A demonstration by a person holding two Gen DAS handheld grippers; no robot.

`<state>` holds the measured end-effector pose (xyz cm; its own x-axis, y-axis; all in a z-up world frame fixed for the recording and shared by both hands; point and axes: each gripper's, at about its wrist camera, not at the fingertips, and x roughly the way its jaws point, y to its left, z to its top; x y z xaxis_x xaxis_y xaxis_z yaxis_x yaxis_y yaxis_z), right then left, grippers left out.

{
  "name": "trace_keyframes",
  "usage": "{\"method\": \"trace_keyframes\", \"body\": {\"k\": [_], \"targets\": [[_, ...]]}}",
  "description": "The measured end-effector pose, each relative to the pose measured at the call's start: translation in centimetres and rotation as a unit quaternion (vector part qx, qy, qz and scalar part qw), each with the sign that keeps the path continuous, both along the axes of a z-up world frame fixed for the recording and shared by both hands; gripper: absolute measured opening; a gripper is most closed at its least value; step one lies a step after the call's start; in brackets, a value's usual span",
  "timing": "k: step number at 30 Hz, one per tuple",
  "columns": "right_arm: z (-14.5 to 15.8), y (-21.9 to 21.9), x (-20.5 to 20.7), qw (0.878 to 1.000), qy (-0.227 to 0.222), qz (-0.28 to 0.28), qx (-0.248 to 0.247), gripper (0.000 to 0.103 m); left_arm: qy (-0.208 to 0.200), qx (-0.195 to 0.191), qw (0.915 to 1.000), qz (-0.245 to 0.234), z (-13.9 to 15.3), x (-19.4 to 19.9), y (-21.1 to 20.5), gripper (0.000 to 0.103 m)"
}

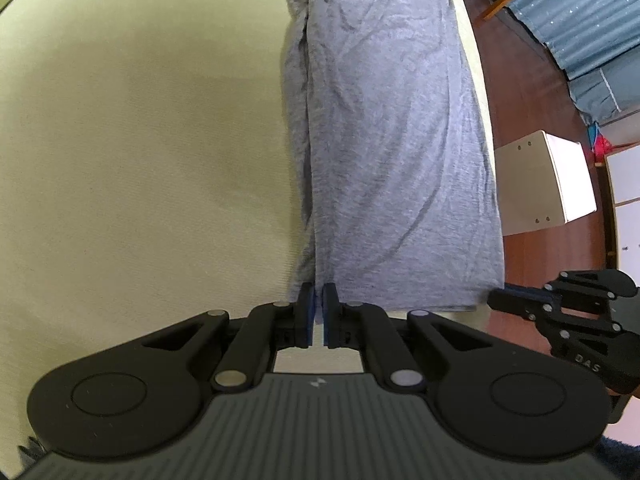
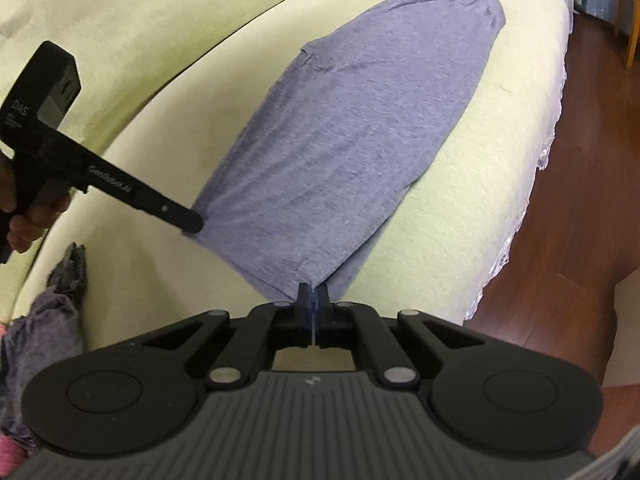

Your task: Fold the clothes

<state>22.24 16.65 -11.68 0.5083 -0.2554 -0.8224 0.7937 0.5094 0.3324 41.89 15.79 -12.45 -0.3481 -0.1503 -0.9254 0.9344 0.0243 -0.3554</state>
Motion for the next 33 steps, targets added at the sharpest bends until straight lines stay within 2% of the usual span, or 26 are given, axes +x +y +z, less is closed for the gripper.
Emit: {"method": "trace_keyframes", "body": {"k": [9,11,13,14,17,21,22,25,27,29,31,33], "targets": [[-2.5,-0.1,-0.6,1.0,0.025,-0.002,0.017,0.0,-0.008,0.008,0.9999,-0.007,-1.0,0.1,0.6,0.002],[-2.6,-0.2,-0.6,1.0,0.027,0.005,0.016,0.001,-0.011,0.009,0.9999,-0.003,-1.1,0.2,0.7,0.012],[-2.6,-0.3,-0.5,0.999,0.03,0.012,0.018,0.002,-0.008,0.026,0.9996,-0.001,-1.4,0.4,0.7,0.013],[-2.6,-0.4,-0.4,0.999,0.033,0.014,0.02,0.004,-0.011,0.031,0.9995,0.0,-1.3,0.4,0.8,0.012],[-1.8,-0.7,0.1,0.998,0.054,0.021,0.03,0.029,-0.039,0.038,0.9985,-0.012,0.0,0.2,1.4,0.016],[1.1,-0.4,0.1,0.994,0.099,0.025,-0.026,0.03,-0.044,0.022,0.9987,-0.014,2.8,0.1,1.6,0.016],[2.0,-0.5,0.0,0.994,0.096,0.024,-0.05,0.03,-0.039,0.003,0.9991,-0.014,3.9,-0.3,1.2,0.017],[2.7,-1.2,0.5,0.993,0.065,0.048,-0.092,0.03,-0.009,-0.042,0.999,-0.009,4.5,-1.6,-0.5,0.031],[1.9,-1.8,1.4,0.991,0.061,0.067,-0.097,0.029,-0.01,-0.054,0.9984,-0.016,3.1,-2.9,-1.6,0.032],[0.2,-2.2,2.2,0.989,0.068,0.087,-0.101,0.028,-0.02,-0.047,0.9985,-0.019,1.5,-3.5,-2.0,0.031],[-1.4,-2.3,2.5,0.986,0.088,0.105,-0.096,0.028,-0.044,-0.043,0.9976,-0.031,0.2,-3.5,-1.3,0.024],[-1.7,-2.1,2.1,0.984,0.093,0.12,-0.098,0.027,-0.057,-0.039,0.9968,-0.042,0.5,-3.1,-0.5,0.023]]}}
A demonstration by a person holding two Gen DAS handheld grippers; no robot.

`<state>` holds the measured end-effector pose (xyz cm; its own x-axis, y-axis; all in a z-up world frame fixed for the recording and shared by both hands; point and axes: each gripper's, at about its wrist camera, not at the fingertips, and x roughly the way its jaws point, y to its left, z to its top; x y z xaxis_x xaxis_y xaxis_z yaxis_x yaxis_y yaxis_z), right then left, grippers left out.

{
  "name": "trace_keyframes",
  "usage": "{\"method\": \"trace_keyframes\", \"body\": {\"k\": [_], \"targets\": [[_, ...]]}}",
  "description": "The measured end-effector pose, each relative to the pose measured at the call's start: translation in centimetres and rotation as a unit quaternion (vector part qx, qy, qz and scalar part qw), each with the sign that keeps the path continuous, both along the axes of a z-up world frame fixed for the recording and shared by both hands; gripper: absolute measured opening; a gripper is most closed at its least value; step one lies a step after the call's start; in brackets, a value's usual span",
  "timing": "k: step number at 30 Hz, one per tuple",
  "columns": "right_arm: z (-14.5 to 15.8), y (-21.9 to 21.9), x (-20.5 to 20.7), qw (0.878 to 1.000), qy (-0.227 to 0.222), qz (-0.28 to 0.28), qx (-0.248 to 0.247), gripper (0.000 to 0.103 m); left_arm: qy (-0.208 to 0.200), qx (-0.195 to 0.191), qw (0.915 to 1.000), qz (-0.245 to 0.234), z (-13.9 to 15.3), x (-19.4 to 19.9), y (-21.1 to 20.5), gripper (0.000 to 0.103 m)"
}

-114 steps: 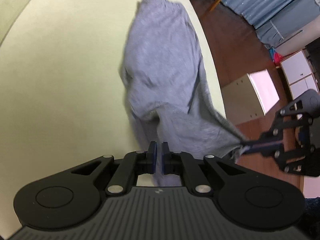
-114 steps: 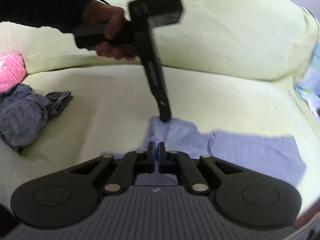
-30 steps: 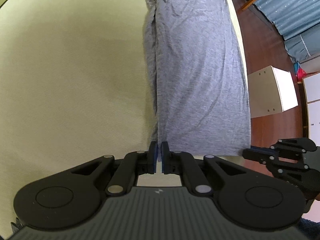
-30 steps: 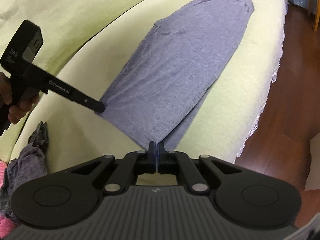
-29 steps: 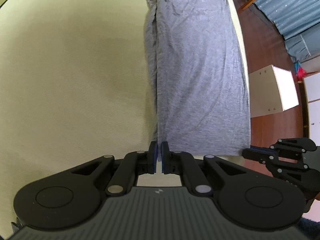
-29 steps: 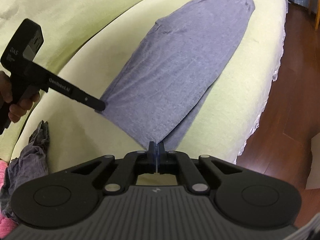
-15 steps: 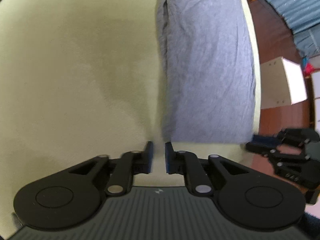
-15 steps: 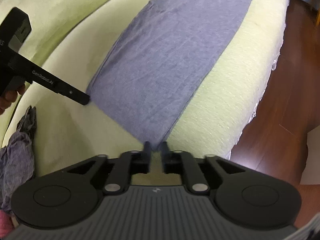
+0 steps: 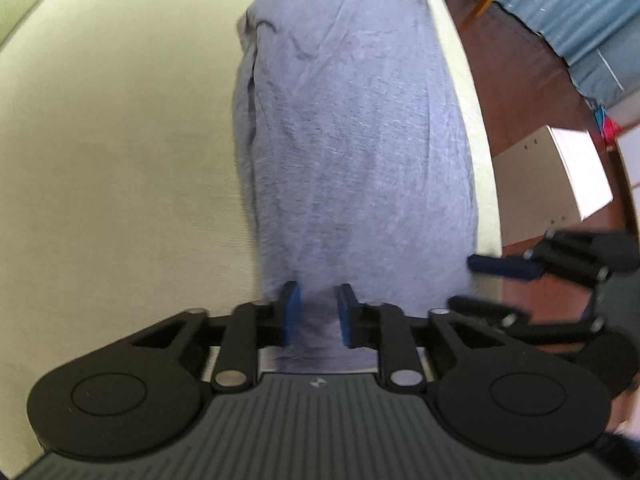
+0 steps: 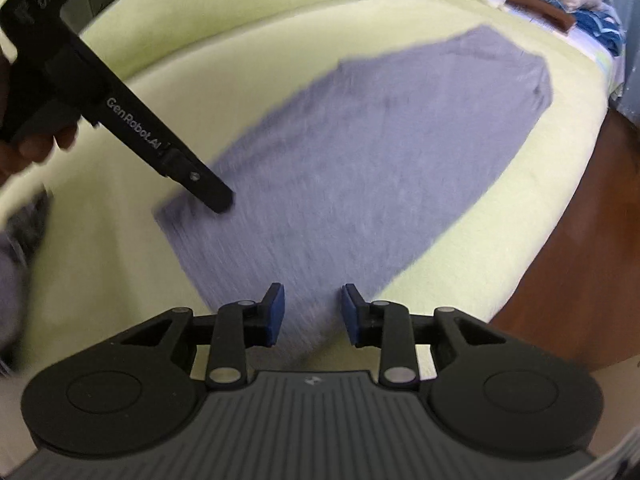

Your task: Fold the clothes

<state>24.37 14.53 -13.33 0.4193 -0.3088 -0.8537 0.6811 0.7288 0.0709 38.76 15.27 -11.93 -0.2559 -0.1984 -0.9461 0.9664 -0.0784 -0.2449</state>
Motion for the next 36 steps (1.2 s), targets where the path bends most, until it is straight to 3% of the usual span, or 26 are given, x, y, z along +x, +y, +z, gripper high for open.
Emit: {"method": "trace_keyframes", "body": {"k": [3,10,12,14,17,20,24,27,29,31,33,36], "targets": [[1.3,-0.3,-0.4,1.0,0.0,0.009,-0.004,0.027,-0.012,0.011,0.9999,-0.002,1.3,0.2,0.2,0.023],[3.6,-4.4,-1.0,0.998,-0.005,0.012,-0.066,0.027,0.0,-0.073,0.9971,0.02,4.4,-1.0,-6.0,0.024],[3.3,-6.3,-1.0,0.996,-0.008,0.022,-0.083,0.021,0.009,-0.088,0.9955,0.034,4.1,-1.3,-7.9,0.024],[2.9,-8.6,-1.0,0.995,-0.011,0.033,-0.096,0.012,0.009,-0.083,0.9951,0.052,2.8,-1.4,-9.8,0.024],[2.6,-12.8,-1.5,0.991,0.004,0.042,-0.127,0.011,-0.018,-0.055,0.9956,0.074,0.5,-1.7,-11.2,0.023],[3.0,-18.4,-3.2,0.988,0.012,0.031,-0.148,0.011,-0.017,-0.049,0.9929,0.107,2.2,-1.7,-11.8,0.024],[3.6,-24.7,-4.4,0.985,-0.001,0.037,-0.166,0.011,0.035,-0.054,0.9874,0.144,2.7,-3.9,-13.9,0.027],[2.9,-29.6,-4.4,0.987,-0.026,0.071,-0.142,0.011,0.042,-0.051,0.9864,0.15,1.3,-6.5,-14.9,0.027],[1.9,-31.8,-4.3,0.988,-0.019,0.09,-0.123,0.01,0.026,-0.049,0.9846,0.166,-0.3,-7.9,-15.0,0.027],[1.0,-33.8,-4.6,0.987,-0.006,0.11,-0.114,0.008,0.03,-0.049,0.9806,0.187,0.1,-7.6,-14.6,0.027],[1.9,-34.3,-4.4,0.984,0.013,0.129,-0.121,0.011,0.034,-0.045,0.9765,0.208,0.8,-7.2,-14.5,0.027],[4.3,-34.7,-3.8,0.98,-0.038,0.156,-0.12,0.011,0.011,-0.054,0.9726,0.226,1.9,-6.4,-14.4,0.027]]}}
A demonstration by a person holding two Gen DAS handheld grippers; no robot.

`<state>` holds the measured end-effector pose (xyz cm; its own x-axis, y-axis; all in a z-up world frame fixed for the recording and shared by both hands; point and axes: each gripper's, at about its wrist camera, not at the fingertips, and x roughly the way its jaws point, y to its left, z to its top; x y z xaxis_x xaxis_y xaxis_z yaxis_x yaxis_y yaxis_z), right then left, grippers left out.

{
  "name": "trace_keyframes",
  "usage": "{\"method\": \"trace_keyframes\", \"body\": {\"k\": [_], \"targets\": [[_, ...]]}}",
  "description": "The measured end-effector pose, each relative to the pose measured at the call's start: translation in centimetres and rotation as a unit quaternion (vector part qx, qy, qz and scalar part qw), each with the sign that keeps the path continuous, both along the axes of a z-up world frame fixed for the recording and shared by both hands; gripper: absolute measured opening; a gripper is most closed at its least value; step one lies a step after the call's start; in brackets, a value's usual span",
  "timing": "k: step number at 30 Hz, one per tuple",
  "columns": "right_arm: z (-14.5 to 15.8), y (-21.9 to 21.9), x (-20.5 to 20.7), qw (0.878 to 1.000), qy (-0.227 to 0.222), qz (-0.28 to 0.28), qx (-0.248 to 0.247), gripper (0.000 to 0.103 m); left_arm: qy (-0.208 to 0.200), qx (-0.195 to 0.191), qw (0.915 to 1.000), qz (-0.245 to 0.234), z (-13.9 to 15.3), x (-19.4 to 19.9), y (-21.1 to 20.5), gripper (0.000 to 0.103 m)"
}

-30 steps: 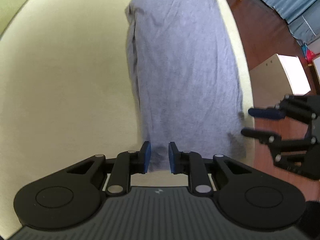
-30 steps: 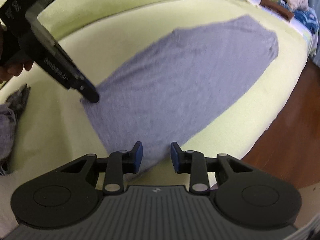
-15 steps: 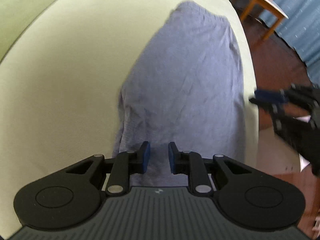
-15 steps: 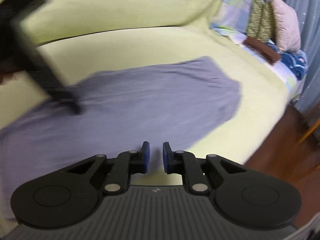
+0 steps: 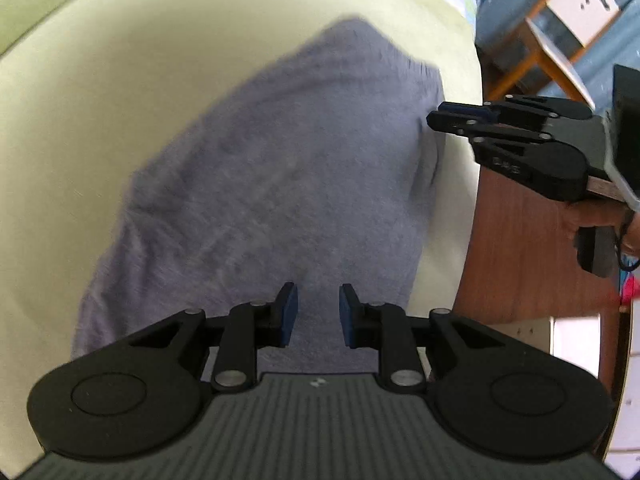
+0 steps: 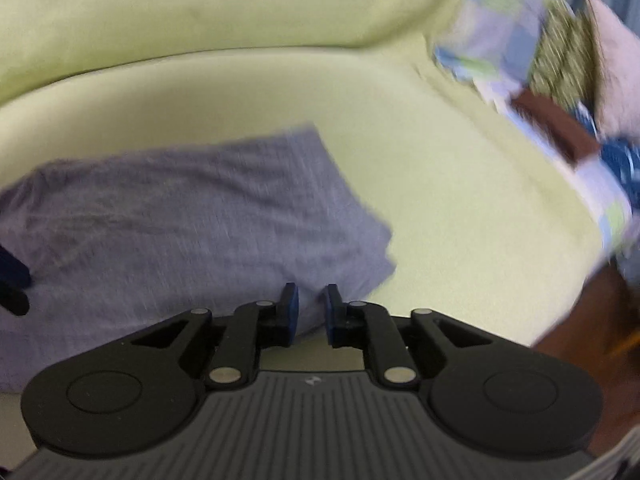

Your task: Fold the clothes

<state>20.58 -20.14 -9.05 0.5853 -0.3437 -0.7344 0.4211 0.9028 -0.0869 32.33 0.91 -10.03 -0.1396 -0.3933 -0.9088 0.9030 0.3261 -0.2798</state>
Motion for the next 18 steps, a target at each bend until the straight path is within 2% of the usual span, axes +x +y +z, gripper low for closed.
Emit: {"method": "trace_keyframes", "body": {"k": [3,6,9,11,14,16,18], "targets": [[0.6,-0.7,2.9,0.999,-0.022,0.046,0.004,0.011,-0.023,0.018,0.9987,0.041,0.0,2.0,-0.3,0.027],[-0.8,-1.7,6.3,0.996,-0.015,0.082,0.022,0.01,-0.045,0.035,0.9957,0.074,-1.1,3.9,0.2,0.027],[-3.2,-2.5,8.3,0.997,0.032,0.075,0.004,0.01,-0.051,0.032,0.9932,0.1,-1.7,5.2,1.3,0.026],[-2.9,-2.6,8.1,0.998,0.025,0.064,-0.001,0.01,-0.059,0.038,0.9908,0.116,-1.5,5.6,2.6,0.025],[-1.7,-1.5,7.5,0.997,0.006,0.073,0.01,0.013,-0.059,0.041,0.9882,0.136,-1.3,5.8,4.8,0.024],[-0.9,0.9,7.8,0.992,-0.021,0.118,0.049,0.013,-0.049,0.041,0.988,0.141,-1.4,5.6,6.0,0.025],[-0.6,3.3,8.6,0.984,-0.026,0.164,0.067,0.013,-0.056,0.045,0.9883,0.134,-1.5,5.3,6.5,0.025]]}}
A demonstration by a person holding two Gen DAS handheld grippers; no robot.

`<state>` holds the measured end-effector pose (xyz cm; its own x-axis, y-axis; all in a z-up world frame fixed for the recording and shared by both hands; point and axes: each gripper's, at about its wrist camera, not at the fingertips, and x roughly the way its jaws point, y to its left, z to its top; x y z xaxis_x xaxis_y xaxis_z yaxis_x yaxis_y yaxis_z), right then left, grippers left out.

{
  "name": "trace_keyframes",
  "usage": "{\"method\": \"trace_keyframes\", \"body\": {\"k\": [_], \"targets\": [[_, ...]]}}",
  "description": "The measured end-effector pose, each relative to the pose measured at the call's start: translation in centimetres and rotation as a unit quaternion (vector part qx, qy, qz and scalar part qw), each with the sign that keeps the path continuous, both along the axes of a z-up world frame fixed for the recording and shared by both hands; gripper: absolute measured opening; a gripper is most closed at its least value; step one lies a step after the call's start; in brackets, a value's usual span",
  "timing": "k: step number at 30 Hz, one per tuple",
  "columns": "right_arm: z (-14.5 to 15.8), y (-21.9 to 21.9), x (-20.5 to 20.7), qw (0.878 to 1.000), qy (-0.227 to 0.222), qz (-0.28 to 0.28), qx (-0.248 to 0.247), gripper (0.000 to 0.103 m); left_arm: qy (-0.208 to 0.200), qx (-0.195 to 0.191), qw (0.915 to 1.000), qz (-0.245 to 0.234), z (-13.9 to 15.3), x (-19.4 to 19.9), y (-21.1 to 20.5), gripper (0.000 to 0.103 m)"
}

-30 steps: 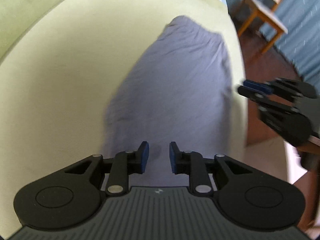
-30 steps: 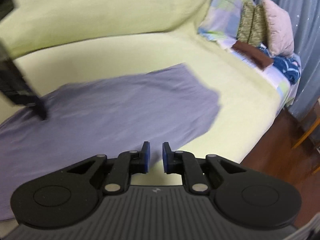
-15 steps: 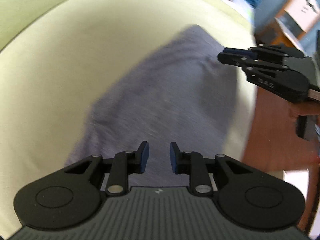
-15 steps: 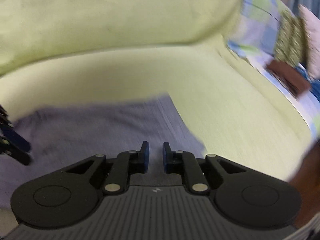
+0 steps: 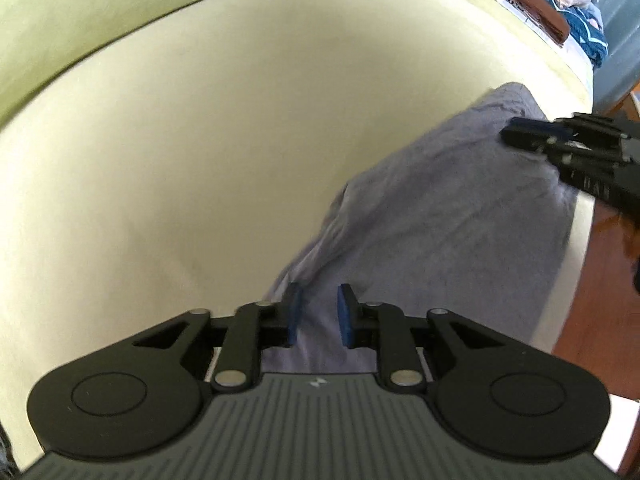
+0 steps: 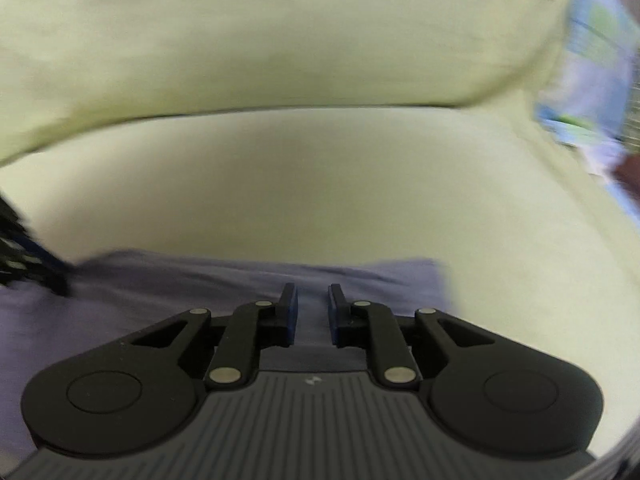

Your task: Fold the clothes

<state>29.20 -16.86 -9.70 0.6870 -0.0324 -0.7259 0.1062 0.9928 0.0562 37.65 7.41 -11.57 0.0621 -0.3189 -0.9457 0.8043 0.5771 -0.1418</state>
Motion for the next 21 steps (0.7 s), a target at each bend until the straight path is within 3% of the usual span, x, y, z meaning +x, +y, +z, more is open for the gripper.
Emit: {"method": "trace_keyframes", "body": {"k": [5,8,15,17,21], "targets": [[-2.3,4.6,3.7,0.996,0.006,0.087,0.018,0.011,-0.003,-0.017,0.9998,-0.009,0.0,0.0,1.8,0.027],[-3.6,3.7,5.3,0.998,0.0,0.061,-0.005,0.01,-0.004,-0.025,0.9993,-0.027,1.1,0.6,3.2,0.027],[-1.4,1.8,3.6,0.999,0.007,-0.045,-0.015,0.014,-0.005,0.012,0.9972,-0.074,2.0,1.4,5.3,0.028],[-0.3,3.0,2.2,0.998,-0.001,-0.056,-0.003,0.015,0.001,0.015,0.9945,-0.104,2.7,1.2,5.9,0.028],[1.1,9.3,-1.4,0.999,0.001,-0.043,0.032,0.015,0.039,0.002,0.9878,-0.151,3.0,0.8,7.6,0.028]]}}
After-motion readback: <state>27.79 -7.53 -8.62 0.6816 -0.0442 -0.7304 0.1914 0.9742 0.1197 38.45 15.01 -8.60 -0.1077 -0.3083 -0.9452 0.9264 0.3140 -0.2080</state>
